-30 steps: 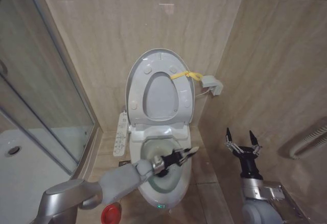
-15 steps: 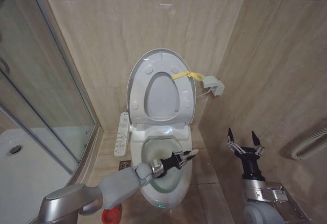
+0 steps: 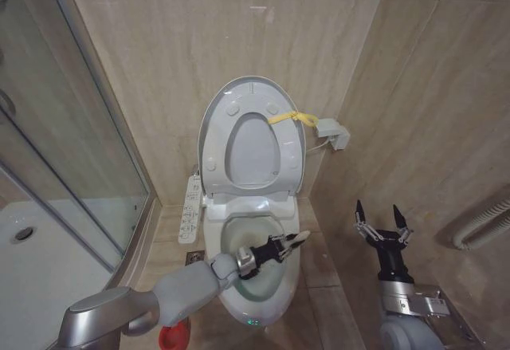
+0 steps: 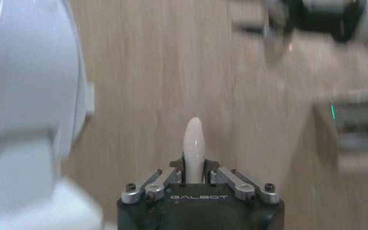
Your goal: Open the toilet lid, clean the toilet bowl with a toilet brush, close the toilet lid, and flush.
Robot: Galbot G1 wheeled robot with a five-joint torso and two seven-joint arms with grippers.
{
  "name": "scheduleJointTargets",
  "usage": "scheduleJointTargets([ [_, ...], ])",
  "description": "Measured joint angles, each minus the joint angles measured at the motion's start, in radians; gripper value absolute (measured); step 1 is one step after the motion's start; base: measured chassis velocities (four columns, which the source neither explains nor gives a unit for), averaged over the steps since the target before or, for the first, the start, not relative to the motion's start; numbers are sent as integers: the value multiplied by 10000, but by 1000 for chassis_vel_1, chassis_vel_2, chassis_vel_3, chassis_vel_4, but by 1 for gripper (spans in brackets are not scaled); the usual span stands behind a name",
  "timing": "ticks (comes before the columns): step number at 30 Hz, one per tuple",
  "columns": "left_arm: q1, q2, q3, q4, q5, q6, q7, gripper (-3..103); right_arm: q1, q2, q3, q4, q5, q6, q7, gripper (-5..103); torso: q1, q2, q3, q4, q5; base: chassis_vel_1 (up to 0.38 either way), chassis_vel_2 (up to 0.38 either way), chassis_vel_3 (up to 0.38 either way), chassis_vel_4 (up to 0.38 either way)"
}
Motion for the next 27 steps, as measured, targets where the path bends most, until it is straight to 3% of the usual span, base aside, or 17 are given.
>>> scheduleJointTargets([
  [2, -94, -94, -87, -165, -125, -1, 15, 19, 187, -19, -42, -216, 0, -23, 2, 100, -1, 2, -3, -14, -1, 0, 0, 0, 0],
  [8, 355, 349, 94, 917, 440, -242, 244, 19, -139, -95, 86, 81, 29, -6, 4, 100, 0, 1, -1, 9, -3, 0, 0, 0, 0],
  [11, 87, 267, -106, 710, 324, -171, 177, 19, -142, -129, 138, 131, 61, -12, 4, 100, 0, 0, 0, 9, 4, 0, 0, 0, 0],
  [13, -53, 153, -194, 369, 202, -113, 102, 19, -95, -122, 139, 105, 65, -22, 4, 100, 0, 0, 1, 7, 6, 0, 0, 0, 0],
  [15, -254, -81, -354, 53, 114, -92, 81, 19, 58, -99, 103, -62, 58, -29, 5, 100, -1, 2, -3, -15, -5, 0, 0, 0, 0],
  [17, -261, -93, -325, 161, 113, -93, 116, 19, 118, -93, 67, -135, 58, -32, 5, 100, -1, 2, -3, -15, 2, 0, 0, 0, 0],
  [22, 163, 217, 51, 1408, 636, -364, 394, 19, -72, -90, 81, 45, 58, -17, 0, 100, 1, 0, 0, 16, 0, 0, 0, 0, 0],
  [27, -38, -126, 0, 678, 447, -252, 147, 19, -19, -109, 105, 54, 68, -31, -2, 100, 1, -1, 1, 4, 4, 0, 0, 0, 0],
])
